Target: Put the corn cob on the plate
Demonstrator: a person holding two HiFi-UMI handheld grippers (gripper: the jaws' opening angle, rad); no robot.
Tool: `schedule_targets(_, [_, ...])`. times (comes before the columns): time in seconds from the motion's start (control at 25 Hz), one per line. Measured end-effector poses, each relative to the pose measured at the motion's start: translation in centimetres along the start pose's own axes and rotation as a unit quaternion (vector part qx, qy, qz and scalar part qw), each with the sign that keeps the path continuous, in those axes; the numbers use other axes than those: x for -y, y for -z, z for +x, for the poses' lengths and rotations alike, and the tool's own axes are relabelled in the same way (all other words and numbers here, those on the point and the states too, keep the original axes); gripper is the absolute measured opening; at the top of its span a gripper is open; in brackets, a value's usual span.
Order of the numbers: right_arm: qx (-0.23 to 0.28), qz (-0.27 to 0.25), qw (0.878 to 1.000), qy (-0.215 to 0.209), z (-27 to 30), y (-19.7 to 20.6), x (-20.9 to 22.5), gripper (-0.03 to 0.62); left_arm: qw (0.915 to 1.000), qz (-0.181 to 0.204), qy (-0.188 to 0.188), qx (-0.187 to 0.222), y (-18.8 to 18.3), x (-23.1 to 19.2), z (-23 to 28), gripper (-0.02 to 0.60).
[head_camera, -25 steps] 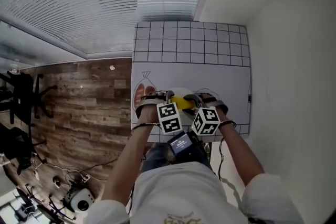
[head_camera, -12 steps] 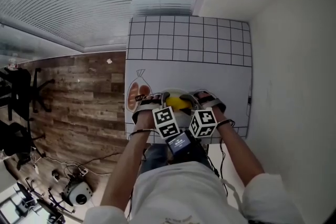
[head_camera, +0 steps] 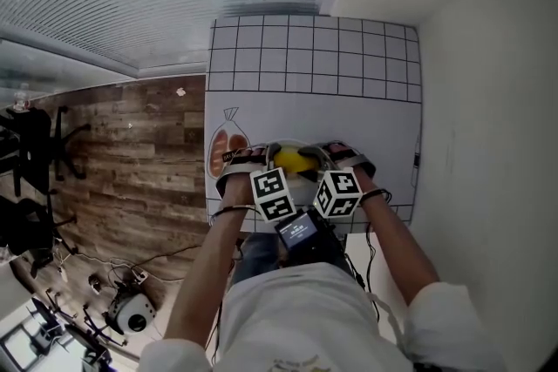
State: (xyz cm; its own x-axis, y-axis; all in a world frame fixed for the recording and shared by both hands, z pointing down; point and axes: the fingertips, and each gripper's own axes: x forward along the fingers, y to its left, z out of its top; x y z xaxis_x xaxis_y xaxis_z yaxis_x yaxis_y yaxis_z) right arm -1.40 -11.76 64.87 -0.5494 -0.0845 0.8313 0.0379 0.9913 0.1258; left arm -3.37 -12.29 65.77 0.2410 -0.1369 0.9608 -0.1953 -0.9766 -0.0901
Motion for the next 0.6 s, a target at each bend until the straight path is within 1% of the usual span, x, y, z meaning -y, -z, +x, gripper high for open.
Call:
schedule_targets(0.24, [0.006, 0.022, 1.000, 0.001, -0.06, 0.06, 0.09, 0.219, 0.9999, 0.008, 0.004, 0.012, 0.06, 0.16, -0.03, 0.284])
schedule_targets(0.32, [0.006, 0.027, 1.000, -0.001, -0.10, 0.15, 0.13, 0.221, 0.9998, 0.008, 0.011, 0.015, 0.10, 0.36, -0.06, 0.302])
schedule_targets(0.44, [0.007, 0.038, 0.999, -0.001, -0.20, 0.36, 0.28, 0.221, 0.9995, 0.000, 0.011, 0.028, 0.11, 0.29, -0.18, 0.320])
schedule_targets(0.6, [0.006, 0.048, 0.999, 0.004, -0.12, 0.22, 0.12, 0.222, 0.9993, -0.015, 0.005, 0.035, 0.86, 0.33, -0.46, 0.321])
